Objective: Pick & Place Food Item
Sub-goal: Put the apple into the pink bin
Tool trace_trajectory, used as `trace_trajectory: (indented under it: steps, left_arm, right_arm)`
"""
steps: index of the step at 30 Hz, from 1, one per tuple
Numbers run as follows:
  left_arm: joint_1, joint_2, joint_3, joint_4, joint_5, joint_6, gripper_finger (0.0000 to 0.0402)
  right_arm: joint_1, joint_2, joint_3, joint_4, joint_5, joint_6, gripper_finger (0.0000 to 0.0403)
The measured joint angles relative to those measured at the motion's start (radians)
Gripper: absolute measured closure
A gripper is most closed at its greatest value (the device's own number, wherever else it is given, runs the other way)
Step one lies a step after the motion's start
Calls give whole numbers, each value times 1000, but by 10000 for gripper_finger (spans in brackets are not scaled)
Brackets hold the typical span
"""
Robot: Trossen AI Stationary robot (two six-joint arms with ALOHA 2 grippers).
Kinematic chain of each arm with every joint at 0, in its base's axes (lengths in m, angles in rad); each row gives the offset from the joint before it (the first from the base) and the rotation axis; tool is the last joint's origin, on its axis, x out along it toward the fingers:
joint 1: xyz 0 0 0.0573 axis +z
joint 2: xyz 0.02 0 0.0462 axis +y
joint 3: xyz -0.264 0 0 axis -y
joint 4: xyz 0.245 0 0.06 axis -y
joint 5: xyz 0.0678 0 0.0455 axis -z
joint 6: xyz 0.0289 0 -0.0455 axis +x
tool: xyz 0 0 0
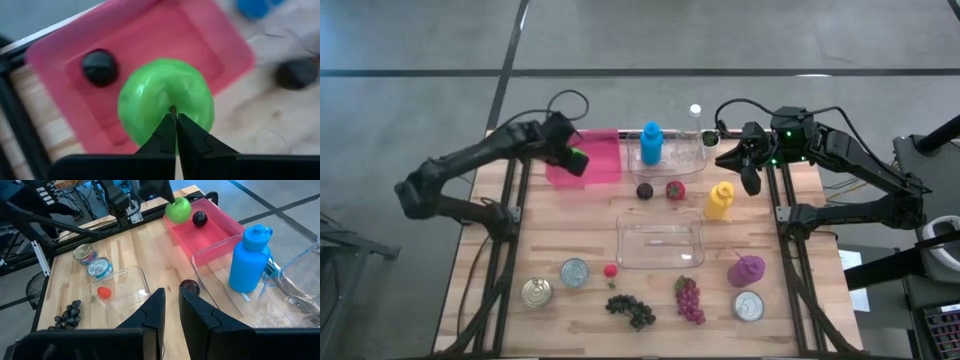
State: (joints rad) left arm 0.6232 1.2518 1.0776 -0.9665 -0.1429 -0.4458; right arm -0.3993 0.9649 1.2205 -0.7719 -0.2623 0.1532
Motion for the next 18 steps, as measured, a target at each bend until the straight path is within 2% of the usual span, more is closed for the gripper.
trace_trajectory:
  steps: [7,18]
  left_arm:
    - [116,0,-78,23,12,0,400]
    - [134,1,-222,174,6,-26,400]
  right_arm:
    - [0,0,0,0,0,-22,351]
    - [0,0,0,0,0,-23,351]
